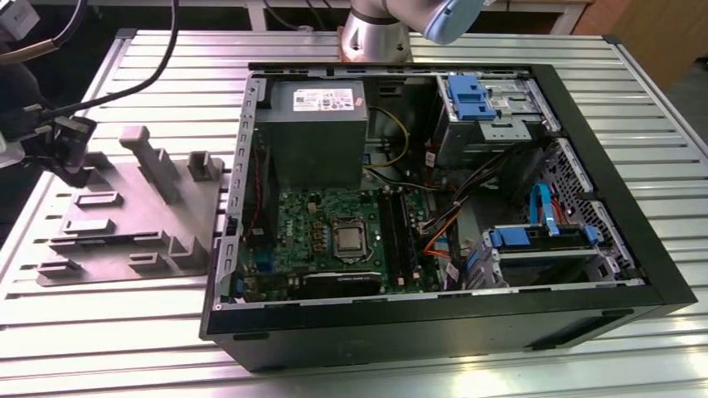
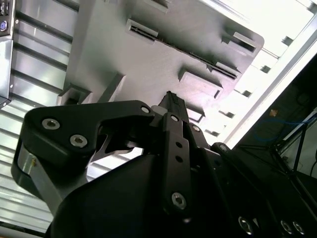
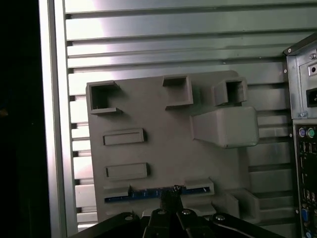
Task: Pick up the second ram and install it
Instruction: 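Reach for the second ram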
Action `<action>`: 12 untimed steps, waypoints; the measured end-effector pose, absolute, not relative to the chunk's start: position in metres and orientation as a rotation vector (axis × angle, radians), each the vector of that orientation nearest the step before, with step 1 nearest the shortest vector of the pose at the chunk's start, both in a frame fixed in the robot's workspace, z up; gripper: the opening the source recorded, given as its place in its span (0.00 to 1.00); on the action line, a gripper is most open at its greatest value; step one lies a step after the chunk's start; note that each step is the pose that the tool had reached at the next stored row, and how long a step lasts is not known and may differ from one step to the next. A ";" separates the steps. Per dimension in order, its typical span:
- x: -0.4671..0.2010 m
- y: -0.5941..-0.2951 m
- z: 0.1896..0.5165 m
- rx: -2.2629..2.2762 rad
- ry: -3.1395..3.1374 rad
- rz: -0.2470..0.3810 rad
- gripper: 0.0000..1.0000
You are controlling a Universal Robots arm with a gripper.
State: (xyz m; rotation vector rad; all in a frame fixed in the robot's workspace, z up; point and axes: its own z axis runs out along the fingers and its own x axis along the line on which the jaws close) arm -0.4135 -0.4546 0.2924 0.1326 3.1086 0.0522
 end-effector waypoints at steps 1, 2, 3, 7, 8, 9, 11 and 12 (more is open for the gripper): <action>-0.414 -0.455 0.292 0.133 3.109 0.052 0.10; -0.415 -0.455 0.291 0.133 3.109 0.052 0.10; -0.415 -0.455 0.290 0.133 3.109 0.052 0.10; -0.418 -0.455 0.285 0.133 3.109 0.052 0.10; -0.419 -0.455 0.283 0.133 3.109 0.052 0.10; -0.419 -0.455 0.282 0.133 3.108 0.052 0.10; -0.420 -0.455 0.279 0.134 3.108 0.052 0.10; -0.421 -0.455 0.278 0.134 3.108 0.052 0.10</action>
